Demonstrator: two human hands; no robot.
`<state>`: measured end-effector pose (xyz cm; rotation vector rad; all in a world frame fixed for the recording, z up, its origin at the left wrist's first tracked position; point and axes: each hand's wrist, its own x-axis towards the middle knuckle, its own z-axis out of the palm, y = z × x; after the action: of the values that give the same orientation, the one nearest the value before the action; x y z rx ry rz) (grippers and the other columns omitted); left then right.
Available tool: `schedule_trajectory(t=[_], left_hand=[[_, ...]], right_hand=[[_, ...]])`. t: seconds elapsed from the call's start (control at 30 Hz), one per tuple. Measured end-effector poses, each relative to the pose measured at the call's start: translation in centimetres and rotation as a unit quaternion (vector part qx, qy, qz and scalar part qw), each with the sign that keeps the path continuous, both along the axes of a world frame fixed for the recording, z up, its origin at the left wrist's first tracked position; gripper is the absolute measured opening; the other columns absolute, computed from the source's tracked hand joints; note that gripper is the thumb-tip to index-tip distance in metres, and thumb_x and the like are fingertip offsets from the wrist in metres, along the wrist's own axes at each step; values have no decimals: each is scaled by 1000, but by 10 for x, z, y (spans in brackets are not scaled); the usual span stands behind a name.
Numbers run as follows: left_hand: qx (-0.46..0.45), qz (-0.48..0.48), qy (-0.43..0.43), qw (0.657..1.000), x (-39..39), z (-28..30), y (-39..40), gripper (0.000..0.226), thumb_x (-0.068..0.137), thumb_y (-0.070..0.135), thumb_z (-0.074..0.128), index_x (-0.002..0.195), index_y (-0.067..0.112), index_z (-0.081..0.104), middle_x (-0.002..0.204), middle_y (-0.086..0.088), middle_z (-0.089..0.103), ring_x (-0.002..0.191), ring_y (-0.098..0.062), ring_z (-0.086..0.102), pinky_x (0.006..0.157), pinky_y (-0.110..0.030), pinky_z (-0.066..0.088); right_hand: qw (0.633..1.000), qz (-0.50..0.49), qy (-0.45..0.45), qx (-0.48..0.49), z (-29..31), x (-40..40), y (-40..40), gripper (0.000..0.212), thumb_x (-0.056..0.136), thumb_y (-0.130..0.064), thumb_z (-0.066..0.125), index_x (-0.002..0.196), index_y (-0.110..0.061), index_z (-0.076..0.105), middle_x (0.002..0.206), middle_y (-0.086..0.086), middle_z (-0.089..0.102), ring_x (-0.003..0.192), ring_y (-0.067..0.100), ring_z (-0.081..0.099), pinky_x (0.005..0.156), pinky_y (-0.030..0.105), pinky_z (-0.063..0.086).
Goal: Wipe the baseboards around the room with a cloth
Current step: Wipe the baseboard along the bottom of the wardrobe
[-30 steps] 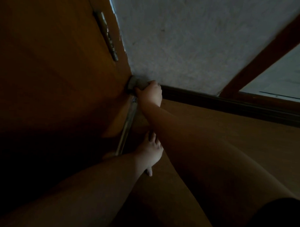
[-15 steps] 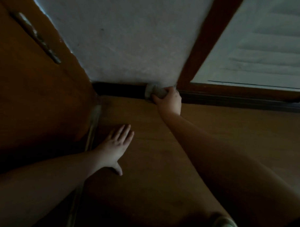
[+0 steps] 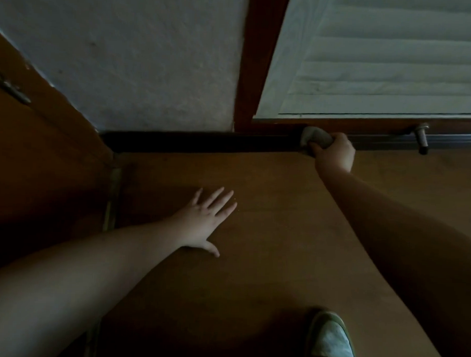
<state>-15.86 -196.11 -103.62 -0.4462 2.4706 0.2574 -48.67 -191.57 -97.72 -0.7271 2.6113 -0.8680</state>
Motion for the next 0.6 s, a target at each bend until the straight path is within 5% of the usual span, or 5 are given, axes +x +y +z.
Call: schedule_trajectory(t=[0.13, 0.3, 0.5, 0.6], left_hand=[[-16, 21, 16, 1000, -20, 1, 5, 131, 69, 85, 59, 154, 26, -22, 159, -3, -34, 147, -31, -27, 117, -61, -4], [-27, 70, -35, 997, -51, 10, -2, 147, 59, 80, 72, 153, 24, -26, 158, -8, -37, 148, -36, -25, 119, -64, 3], [-6, 68, -100, 993, -74, 12, -3, 147, 63, 62, 83, 154, 17, -24, 159, -11, -33, 149, -40, -18, 117, -66, 16], [-14, 60, -93, 994, -75, 12, 0, 148, 61, 59, 86, 155, 13, -20, 161, -14, -27, 149, -43, -14, 115, -66, 21]], right_hand=[[994, -96, -41, -20, 1, -32, 41, 50, 84, -30, 75, 124, -13, 50, 119, 6, 57, 109, 22, 60, 91, 34, 51], [998, -20, -55, -5, -17, -13, 76, 49, 77, -39, 81, 109, -24, 48, 103, -6, 55, 95, 13, 58, 69, 22, 44], [991, 96, -88, -28, -41, 44, 58, 46, 74, -33, 84, 105, -25, 52, 100, -8, 58, 90, 8, 56, 68, 16, 42], [983, 152, -90, -42, -45, 67, 30, 47, 76, -30, 83, 113, -19, 55, 108, -1, 62, 99, 12, 59, 82, 27, 51]])
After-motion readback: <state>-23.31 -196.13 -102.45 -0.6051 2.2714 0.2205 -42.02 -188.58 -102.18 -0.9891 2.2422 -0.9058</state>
